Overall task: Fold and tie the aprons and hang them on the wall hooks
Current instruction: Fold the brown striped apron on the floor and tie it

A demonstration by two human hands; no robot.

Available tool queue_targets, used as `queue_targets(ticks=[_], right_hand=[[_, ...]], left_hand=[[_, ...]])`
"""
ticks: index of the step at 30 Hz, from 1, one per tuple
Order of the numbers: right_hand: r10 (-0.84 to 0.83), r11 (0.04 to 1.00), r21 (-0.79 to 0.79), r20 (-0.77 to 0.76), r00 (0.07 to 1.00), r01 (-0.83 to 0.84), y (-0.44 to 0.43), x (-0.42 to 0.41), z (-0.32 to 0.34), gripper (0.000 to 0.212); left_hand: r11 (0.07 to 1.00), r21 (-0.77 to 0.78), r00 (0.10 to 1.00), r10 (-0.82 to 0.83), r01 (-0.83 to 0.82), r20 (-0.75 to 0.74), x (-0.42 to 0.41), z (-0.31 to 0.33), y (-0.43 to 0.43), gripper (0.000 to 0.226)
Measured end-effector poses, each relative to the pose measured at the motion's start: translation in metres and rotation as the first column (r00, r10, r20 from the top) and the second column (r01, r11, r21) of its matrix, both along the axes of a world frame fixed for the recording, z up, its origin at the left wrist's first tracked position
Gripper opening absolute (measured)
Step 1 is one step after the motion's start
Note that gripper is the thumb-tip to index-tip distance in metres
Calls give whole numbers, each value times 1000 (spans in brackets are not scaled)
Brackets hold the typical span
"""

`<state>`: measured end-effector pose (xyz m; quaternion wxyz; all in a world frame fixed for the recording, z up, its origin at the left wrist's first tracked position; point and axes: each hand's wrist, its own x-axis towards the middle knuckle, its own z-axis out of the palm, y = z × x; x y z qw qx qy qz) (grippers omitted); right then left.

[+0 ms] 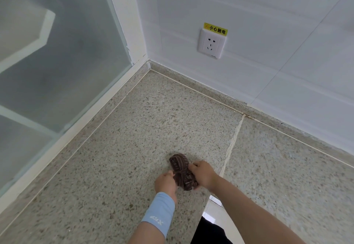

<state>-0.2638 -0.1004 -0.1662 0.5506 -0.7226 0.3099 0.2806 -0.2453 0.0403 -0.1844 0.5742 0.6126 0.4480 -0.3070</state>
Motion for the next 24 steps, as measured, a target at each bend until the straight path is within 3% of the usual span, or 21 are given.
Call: queue_targets(ticks=[2,5,8,10,12,13,15,19,21,24], right_hand=[[-167,978,112,-69,983,174,2,-2,1,27],[-246,962,103,-90,965,255,4,-3,-1,25],[-80,995,-62,-47,996,77,-1,-3,-4,34],[118,967,-224,-20,993,-120,-8,-2,-6,35],[218,931,-302,9,976,-206,-12,0,-4,17],[213,937,-290,37,976,-193,-13,0,-1,8],[122,972,-212,92,988,-100,-11,3,4,27],[-125,990,-40,143,982,132,-11,2,21,35],[-195,980,50,143,970,190,-16,-2,35,34],[-80,995,-44,225,971,92,-28,-10,60,38]], left_hand=[[997,-37,997,69,-70,-30,3,4,-4,22],[1000,-16,1000,20,-20,-4,1,3,-8,22],[975,87,970,-212,202,119,0,0,-4,31],[905,186,886,-416,382,206,3,4,1,36],[854,207,813,-519,478,264,5,14,4,30],[849,172,797,-528,499,292,4,17,4,24],[842,70,779,-523,535,347,0,22,3,17],[834,38,731,-503,551,461,-6,32,7,68],[829,58,703,-507,556,499,-3,45,7,79],[785,138,627,-575,604,526,3,74,3,65]])
